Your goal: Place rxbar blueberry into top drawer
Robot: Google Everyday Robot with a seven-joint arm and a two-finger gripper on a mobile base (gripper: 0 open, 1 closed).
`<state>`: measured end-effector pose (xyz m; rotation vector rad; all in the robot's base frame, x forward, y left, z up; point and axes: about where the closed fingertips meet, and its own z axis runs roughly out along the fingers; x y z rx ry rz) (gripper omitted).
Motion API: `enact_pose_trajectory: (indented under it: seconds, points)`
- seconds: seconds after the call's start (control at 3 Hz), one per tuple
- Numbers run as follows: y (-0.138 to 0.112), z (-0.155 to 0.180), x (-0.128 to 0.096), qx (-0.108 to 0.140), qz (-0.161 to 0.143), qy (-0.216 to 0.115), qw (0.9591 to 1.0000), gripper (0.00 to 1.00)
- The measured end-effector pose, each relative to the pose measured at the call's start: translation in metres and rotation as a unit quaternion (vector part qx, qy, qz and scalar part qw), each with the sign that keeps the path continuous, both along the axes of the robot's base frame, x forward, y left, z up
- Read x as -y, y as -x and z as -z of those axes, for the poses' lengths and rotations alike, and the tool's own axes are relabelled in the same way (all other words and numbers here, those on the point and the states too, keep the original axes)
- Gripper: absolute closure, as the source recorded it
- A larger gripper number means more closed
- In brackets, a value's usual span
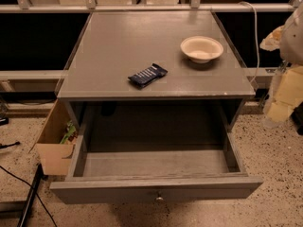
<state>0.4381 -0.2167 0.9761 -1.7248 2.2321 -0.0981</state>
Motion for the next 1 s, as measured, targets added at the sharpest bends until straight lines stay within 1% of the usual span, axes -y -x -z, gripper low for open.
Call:
enact_pose_trajectory:
  seconds: [0.33, 0.67, 1.0]
  points:
    - [0.0, 0.0, 0.0, 0.001, 0.0, 0.0, 1.0, 0.0]
    - [-0.008, -0.002, -0.005, 0.009, 0.012, -0.009, 0.9998, 0.0]
    - [-0.02, 0.001, -0.019, 0.018, 0.031, -0.023, 0.9991, 0.0]
